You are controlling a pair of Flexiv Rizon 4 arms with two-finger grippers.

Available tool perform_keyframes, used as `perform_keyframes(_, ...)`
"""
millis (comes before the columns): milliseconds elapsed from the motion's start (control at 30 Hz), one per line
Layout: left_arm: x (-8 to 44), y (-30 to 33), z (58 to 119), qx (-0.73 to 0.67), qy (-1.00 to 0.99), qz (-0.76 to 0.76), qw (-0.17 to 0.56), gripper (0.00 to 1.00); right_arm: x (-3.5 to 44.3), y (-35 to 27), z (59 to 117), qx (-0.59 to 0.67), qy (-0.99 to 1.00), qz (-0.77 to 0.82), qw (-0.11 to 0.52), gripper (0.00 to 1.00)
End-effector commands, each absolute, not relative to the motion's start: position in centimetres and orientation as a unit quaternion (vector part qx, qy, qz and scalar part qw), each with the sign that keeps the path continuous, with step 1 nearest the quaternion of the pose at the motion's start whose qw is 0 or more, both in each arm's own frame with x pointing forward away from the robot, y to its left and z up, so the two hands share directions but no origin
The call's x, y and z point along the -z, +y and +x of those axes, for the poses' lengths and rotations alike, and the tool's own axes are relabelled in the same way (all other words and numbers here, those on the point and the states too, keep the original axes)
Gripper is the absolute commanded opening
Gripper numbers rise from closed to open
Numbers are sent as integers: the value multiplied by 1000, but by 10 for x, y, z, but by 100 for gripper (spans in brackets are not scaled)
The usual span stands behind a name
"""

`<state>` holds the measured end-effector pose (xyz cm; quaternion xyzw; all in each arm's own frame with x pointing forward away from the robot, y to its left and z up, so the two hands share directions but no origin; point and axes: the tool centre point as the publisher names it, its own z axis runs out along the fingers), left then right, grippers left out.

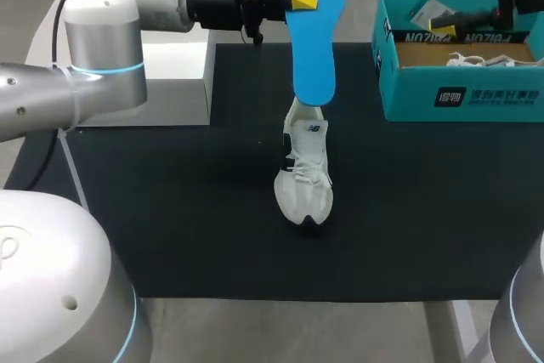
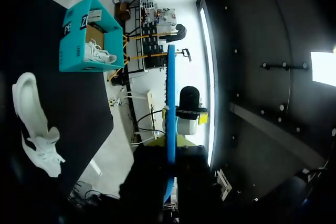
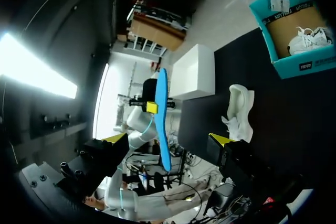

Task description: Take the shoe out of the shoebox, open the shoe tongue, remove and reinsert the insole, then place the shoe into the shoebox

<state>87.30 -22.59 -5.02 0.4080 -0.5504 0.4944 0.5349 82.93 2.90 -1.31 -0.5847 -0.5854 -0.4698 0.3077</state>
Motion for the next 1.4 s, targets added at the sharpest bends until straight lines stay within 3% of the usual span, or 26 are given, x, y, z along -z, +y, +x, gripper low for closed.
perform_keyframes(33,50,-226,872,-494,-551,409,534,0,-9,43,835,398,-636,-613,248,100)
perform_keyframes(500,50,-226,872,-494,-551,409,534,0,-60,76,842,291,-683,-642,191,100)
perform_keyframes(867,50,-226,872,-494,-551,409,534,0,-74,77,831,175,-739,-648,58,100)
perform_keyframes(1400,50,-226,872,-494,-551,409,534,0,-85,115,817,104,-768,-632,-15,100)
